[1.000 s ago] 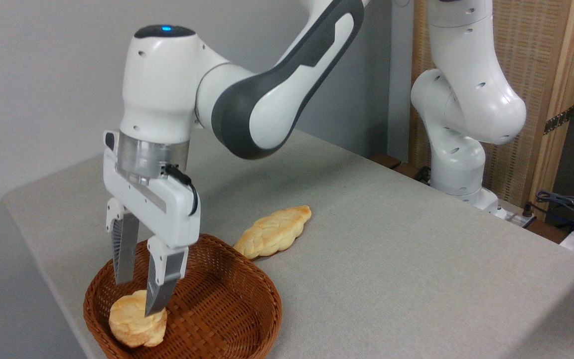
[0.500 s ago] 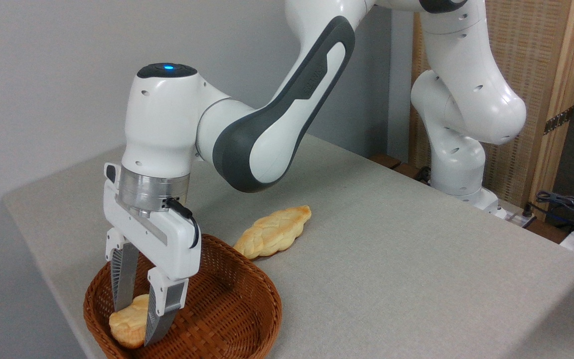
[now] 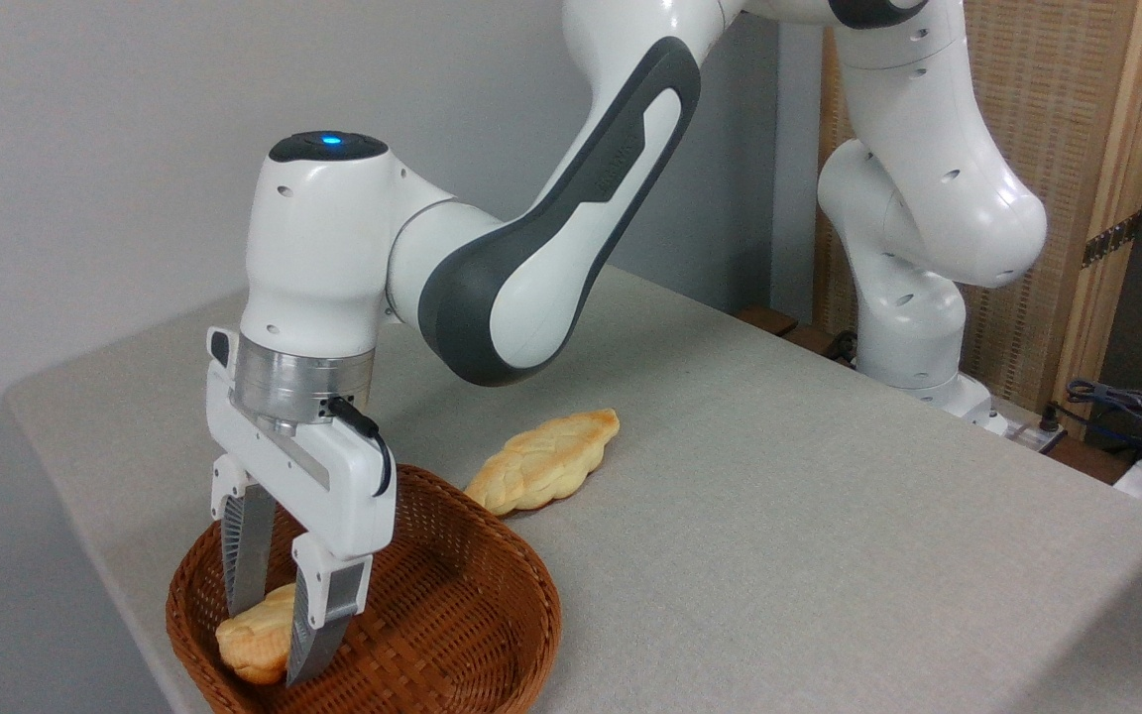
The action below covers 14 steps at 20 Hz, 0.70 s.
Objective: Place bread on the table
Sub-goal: 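Close the gripper on the round pale bun, then lift the bun out of the basket and carry it beside the roll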
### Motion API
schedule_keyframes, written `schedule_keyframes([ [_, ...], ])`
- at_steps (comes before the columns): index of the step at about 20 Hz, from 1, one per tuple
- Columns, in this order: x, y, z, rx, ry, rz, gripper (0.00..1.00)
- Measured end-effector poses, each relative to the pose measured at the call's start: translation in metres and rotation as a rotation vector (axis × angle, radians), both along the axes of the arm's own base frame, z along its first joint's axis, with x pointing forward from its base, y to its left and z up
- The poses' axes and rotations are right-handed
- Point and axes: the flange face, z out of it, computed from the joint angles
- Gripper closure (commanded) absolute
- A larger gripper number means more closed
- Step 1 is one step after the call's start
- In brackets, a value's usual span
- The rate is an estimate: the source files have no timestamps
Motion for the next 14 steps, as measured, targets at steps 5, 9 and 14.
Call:
schedule_keyframes([
  [5,-0.001,-0.009,-0.002,-0.002,0.004,-0.014,0.62],
  [9,-0.001,-0.013,-0.003,-0.003,0.006,-0.019,0.68],
  [14,-0.001,-0.016,-0.004,-0.004,0.007,-0.024,0.66],
])
